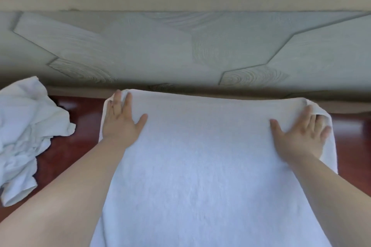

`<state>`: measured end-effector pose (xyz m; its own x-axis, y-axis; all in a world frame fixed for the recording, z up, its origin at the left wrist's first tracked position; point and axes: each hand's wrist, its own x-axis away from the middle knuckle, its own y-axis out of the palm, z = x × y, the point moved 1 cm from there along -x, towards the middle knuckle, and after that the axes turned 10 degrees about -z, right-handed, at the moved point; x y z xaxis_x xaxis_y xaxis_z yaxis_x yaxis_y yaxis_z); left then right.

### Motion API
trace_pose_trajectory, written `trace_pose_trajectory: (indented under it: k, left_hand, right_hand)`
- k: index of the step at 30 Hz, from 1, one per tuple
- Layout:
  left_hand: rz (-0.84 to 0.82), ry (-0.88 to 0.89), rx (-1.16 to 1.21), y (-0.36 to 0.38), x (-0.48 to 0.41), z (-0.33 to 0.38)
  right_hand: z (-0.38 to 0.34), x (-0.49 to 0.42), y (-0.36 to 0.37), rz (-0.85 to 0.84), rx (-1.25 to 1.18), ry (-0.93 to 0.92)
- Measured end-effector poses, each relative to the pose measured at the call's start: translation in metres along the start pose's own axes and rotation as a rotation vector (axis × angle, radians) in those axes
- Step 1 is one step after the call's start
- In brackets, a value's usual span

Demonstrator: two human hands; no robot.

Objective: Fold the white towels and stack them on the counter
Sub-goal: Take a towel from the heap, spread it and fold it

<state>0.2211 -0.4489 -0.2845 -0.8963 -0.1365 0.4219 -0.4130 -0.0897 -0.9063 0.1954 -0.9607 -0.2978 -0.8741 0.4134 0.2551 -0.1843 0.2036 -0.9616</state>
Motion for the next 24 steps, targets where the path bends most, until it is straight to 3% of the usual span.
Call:
trace_pose_trajectory:
  k: [15, 18, 20, 22, 24]
  left_hand:
    - [0.037, -0.057, -0.179, -0.001, -0.003, 0.006]
    - [0.062, -0.038, -0.128, 0.003, 0.024, 0.024]
    - [0.036, 0.096, 0.011, 0.014, 0.056, 0.032]
    - [-0.030, 0.202, 0.077, 0.032, 0.093, 0.028]
    - [-0.073, 0.183, 0.094, 0.051, 0.122, 0.010]
  right_hand:
    - [-0.001, -0.004, -0.009, -0.162, 0.041, 0.015]
    - [-0.013, 0.012, -0.015, -0.177, 0.026, -0.004]
    - [-0.048, 0.040, -0.015, -0.176, 0.006, -0.135]
    - [-0.097, 0.086, -0.005, -0.205, 0.048, -0.404]
    - [-0.147, 0.138, 0.013, -0.302, 0.080, -0.694]
